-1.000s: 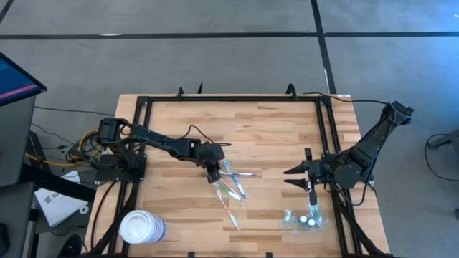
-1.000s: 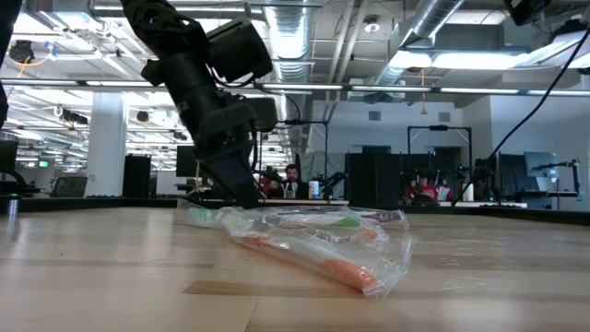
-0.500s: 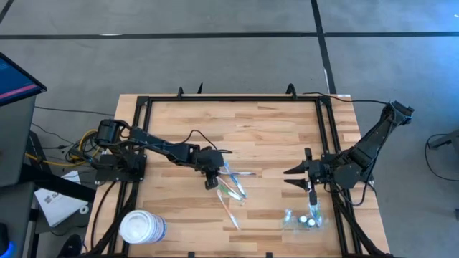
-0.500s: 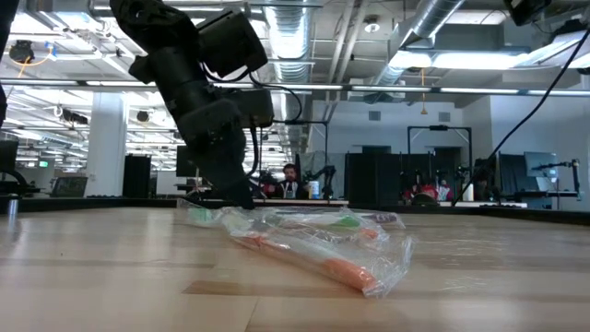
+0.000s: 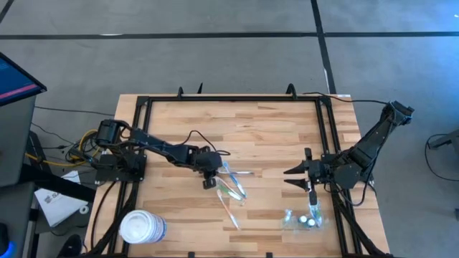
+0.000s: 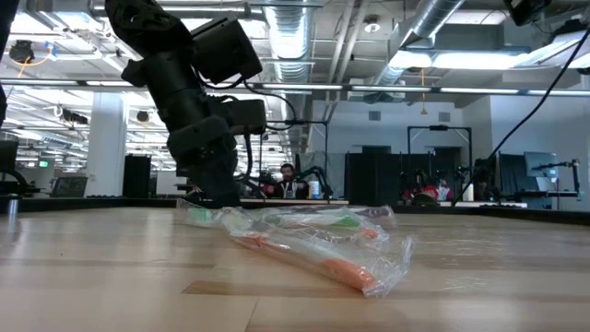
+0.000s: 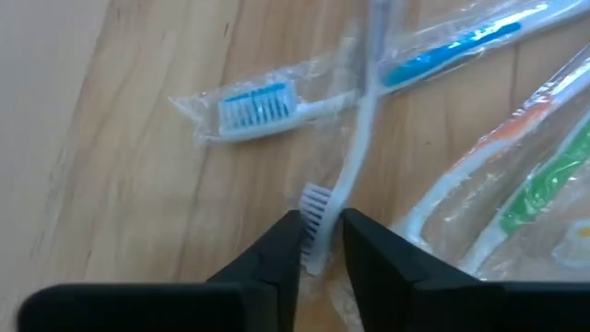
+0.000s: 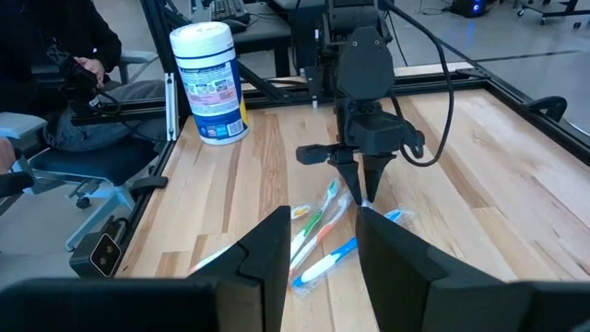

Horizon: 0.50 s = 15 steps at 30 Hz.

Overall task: Pick & Place toothbrushing station
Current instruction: Put the purple toothbrush into the transparent organizer

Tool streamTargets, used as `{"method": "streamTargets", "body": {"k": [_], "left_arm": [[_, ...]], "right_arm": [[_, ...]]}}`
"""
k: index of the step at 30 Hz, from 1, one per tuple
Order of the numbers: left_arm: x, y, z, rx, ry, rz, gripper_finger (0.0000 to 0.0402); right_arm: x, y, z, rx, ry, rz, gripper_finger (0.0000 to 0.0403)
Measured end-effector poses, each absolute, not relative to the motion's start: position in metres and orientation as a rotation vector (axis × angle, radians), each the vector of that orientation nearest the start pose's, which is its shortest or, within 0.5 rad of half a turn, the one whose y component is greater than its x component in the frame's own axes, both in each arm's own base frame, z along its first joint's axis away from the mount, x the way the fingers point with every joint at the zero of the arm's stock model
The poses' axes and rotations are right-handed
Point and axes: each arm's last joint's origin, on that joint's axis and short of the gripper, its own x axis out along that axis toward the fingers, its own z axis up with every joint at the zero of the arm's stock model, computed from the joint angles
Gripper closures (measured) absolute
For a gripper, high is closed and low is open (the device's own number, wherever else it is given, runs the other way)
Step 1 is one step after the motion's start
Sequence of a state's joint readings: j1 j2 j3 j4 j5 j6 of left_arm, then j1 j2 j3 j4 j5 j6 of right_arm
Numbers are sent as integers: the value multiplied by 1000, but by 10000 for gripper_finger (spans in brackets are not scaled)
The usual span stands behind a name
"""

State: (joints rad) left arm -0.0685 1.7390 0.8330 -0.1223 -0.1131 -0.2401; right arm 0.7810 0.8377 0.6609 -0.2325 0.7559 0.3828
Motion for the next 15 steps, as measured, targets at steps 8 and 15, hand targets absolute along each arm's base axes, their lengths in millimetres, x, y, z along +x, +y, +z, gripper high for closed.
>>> {"method": "streamTargets", "body": {"k": [8,15], "left_arm": [[313,-18,126,-128,996,161,391],[314,-19,127,-139,995,149,396]], "right_arm": [[139,110,280,96,293,-32,287],[139,110,280,95,293,-32,287]]}}
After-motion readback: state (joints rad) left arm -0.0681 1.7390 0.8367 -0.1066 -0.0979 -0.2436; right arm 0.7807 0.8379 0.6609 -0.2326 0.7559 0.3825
